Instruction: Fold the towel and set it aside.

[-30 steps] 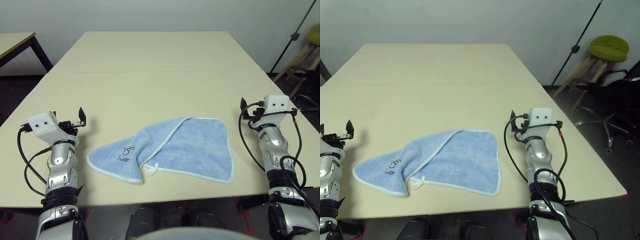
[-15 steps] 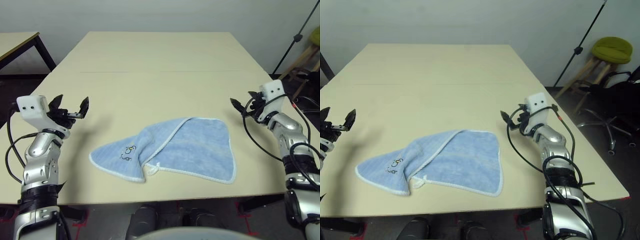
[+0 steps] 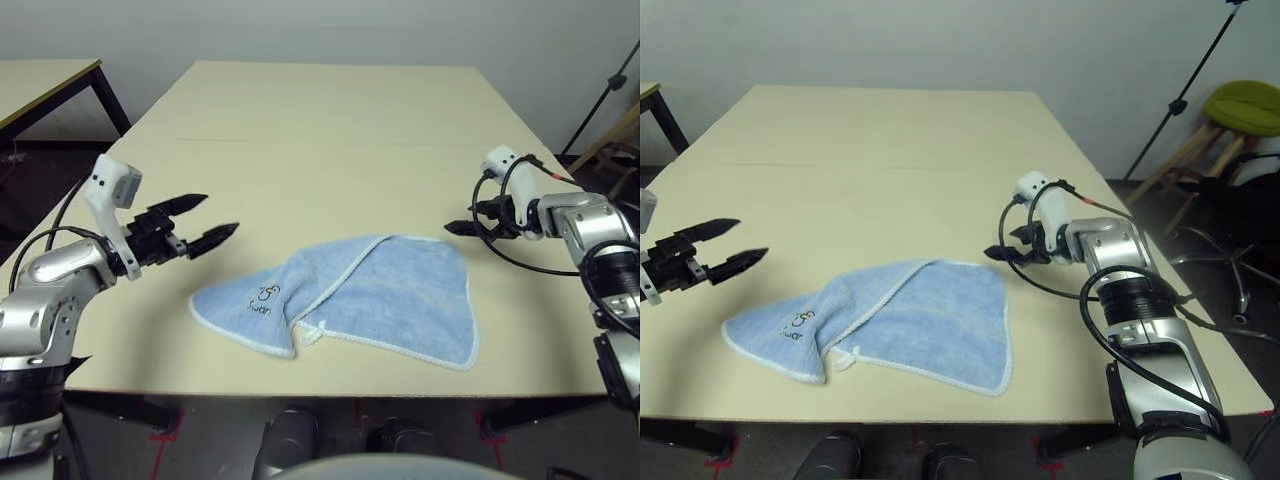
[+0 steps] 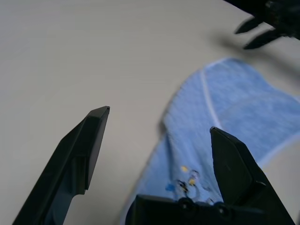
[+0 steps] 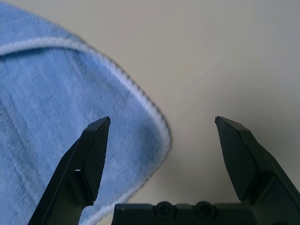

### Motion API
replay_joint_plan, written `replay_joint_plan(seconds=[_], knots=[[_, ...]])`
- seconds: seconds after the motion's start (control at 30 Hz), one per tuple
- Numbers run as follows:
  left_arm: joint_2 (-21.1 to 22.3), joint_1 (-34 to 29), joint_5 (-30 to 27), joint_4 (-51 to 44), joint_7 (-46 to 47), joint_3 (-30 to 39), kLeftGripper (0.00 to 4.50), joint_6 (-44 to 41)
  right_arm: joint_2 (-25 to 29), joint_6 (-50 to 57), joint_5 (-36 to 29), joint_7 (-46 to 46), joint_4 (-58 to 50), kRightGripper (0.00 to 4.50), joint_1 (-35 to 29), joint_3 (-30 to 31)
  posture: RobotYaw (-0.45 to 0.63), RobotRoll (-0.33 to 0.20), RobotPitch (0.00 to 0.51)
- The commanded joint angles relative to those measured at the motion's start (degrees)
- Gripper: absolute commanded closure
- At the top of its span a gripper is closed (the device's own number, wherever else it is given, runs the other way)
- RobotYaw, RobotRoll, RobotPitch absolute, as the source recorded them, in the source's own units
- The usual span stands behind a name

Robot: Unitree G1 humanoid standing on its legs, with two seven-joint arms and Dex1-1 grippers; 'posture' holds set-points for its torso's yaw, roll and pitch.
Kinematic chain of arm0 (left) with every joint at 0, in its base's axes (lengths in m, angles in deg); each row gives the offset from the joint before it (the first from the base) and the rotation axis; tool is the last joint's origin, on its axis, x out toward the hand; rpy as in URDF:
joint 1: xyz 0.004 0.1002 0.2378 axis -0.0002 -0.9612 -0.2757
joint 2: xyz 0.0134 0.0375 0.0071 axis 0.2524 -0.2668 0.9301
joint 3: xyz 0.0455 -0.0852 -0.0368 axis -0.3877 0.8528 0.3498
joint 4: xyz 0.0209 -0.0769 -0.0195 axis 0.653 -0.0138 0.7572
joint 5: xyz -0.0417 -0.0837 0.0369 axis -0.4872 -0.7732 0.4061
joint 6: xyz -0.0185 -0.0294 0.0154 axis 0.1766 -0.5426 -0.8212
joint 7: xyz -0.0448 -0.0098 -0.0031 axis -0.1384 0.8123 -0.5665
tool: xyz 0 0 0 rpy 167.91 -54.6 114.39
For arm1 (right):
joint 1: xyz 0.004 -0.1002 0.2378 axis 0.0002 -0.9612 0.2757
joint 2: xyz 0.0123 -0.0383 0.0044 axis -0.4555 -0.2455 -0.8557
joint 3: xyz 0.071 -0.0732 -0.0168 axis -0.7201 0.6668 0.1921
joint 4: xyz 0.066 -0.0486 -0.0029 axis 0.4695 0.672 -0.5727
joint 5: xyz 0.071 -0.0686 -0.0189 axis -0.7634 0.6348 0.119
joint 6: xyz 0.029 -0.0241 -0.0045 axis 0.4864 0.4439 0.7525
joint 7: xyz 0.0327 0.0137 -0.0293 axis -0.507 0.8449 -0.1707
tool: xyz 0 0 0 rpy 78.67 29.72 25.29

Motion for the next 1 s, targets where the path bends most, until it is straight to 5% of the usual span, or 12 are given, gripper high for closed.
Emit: replay_joint_plan(seconds=[0.03,0.37,0.5,0.83,1.0], knots=[[2.9,-1.7,-1.2,-2.9,-6.0,-2.4,0.0,-2.0,-0.3,1.3,2.1,-1.8,1.3,0.02,1.2,3.7,0.26,0.0,0.047],[4.2,-1.5,7.4,2.2,-12.9,-6.6,0.0,9.4,-3.2,-1.6,7.3,-2.8,8.2,0.02,4.1,9.1,0.26,0.0,0.04],[4.2,-0.3,8.7,3.6,-14.0,-7.7,0.0,10.6,-4.7,-3.8,9.3,-2.2,11.3,0.91,4.6,9.9,0.26,0.0,0.04],[3.7,0.8,9.2,3.9,-13.9,-8.3,0.0,10.3,-6.3,-5.7,11.2,-2.5,13.7,4.47,5.3,9.4,0.26,0.0,0.037],[3.3,1.4,9.2,4.1,-13.7,-8.7,0.0,9.8,-6.4,-6.1,10.7,-3.9,13.9,4.47,8.8,8.2,0.25,0.0,0.033]])
